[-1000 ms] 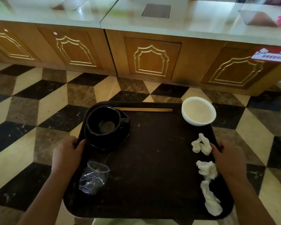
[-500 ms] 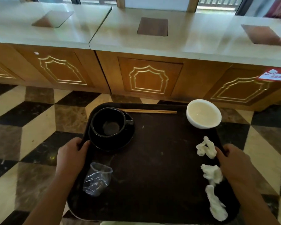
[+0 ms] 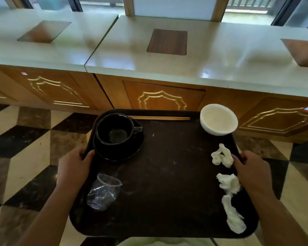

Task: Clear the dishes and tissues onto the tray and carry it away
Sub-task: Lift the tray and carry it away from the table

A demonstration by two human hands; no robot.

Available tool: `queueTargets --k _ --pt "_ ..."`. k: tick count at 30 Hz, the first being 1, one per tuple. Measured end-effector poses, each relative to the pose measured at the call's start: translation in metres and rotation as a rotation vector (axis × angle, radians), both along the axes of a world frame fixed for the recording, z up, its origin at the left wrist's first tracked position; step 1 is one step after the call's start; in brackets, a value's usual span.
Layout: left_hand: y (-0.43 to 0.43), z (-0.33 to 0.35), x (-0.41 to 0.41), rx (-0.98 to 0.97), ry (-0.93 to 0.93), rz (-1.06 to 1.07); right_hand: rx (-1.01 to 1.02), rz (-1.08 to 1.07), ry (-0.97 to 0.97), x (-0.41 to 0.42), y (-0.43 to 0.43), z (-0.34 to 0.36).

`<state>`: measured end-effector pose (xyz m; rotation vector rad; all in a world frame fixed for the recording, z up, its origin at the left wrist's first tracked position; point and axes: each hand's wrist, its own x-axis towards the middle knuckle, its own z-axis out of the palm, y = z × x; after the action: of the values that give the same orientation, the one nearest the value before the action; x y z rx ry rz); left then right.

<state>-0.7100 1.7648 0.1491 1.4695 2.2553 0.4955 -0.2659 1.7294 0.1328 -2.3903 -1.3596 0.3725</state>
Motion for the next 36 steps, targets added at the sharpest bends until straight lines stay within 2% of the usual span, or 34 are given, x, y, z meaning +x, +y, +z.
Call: queueTargets --k 8,16,26,36 --pt "0.146 0.001 0.049 0.069 0.003 0.044 0.031 0.07 0.017 0.05 0.163 0.018" --pt "0.261 0.012 0.084 0.017 0.003 0.063 0.012 0.096 -0.015 0.085 0.291 0.017" --pt "0.472 -0.013 0.088 0.122 0.028 -0.03 0.045 0.009 -0.003 0.092 0.465 0.001" --pt "0.663 -0.037 0.092 0.131 0.038 -0.085 0.067 -0.087 -0.049 0.093 0.624 -0.027"
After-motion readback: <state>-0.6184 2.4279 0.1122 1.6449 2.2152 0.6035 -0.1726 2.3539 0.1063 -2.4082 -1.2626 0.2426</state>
